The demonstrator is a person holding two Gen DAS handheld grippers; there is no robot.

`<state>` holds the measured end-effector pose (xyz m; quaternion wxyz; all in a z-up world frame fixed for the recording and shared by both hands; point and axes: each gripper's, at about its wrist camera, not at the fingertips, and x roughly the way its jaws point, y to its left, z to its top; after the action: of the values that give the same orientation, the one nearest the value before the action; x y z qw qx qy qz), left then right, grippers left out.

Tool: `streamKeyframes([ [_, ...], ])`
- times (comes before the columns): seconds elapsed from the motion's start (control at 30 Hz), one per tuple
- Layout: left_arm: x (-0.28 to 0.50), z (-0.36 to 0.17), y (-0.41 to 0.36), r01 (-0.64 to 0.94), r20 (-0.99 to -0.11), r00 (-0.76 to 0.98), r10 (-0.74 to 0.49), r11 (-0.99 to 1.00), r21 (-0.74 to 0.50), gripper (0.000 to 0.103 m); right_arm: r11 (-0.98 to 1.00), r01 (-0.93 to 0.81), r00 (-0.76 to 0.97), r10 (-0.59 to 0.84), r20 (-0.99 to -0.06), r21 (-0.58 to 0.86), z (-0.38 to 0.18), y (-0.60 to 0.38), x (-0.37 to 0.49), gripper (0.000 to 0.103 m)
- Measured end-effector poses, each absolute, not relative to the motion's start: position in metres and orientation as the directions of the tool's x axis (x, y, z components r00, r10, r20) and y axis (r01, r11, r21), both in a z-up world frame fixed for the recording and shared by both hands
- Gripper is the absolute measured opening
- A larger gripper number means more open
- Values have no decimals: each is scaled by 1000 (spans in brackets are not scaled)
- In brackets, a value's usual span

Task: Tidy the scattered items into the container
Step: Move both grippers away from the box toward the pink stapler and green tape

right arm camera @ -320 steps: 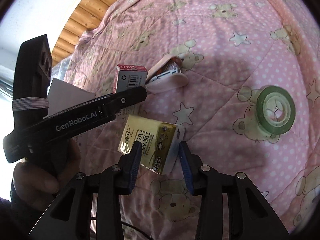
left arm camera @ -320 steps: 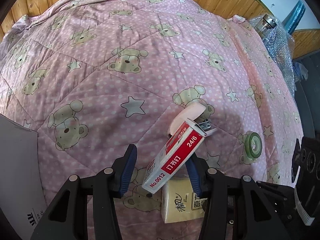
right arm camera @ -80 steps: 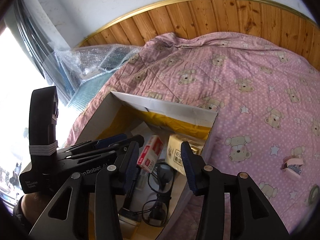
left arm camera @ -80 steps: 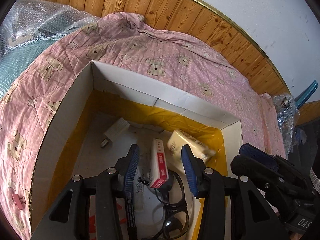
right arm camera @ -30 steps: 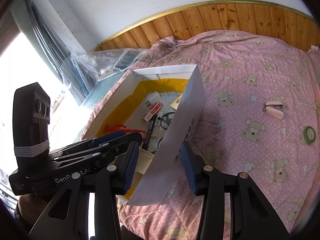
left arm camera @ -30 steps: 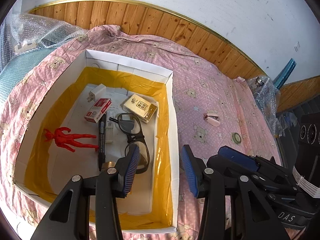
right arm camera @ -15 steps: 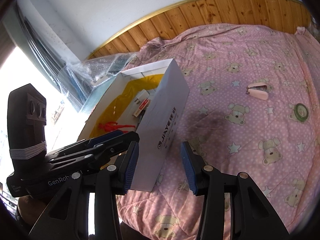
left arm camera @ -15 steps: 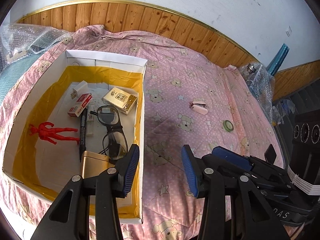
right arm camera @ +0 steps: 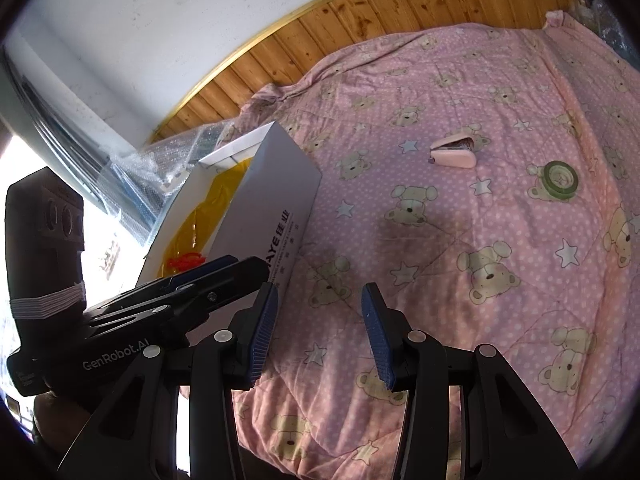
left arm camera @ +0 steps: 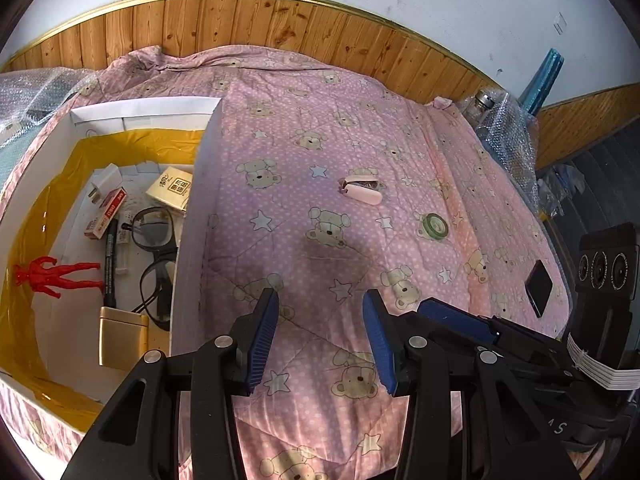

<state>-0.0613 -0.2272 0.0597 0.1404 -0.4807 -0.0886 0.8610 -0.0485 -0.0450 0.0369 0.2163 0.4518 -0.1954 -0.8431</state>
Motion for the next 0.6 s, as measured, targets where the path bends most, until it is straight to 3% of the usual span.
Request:
streamKeyframes([
  [0.6, -84, 49, -184, -207, -828, -451, 333, -942, -265, 46, -824, 111, -506, -528, -682, 555, 18, -4, -61, 47],
])
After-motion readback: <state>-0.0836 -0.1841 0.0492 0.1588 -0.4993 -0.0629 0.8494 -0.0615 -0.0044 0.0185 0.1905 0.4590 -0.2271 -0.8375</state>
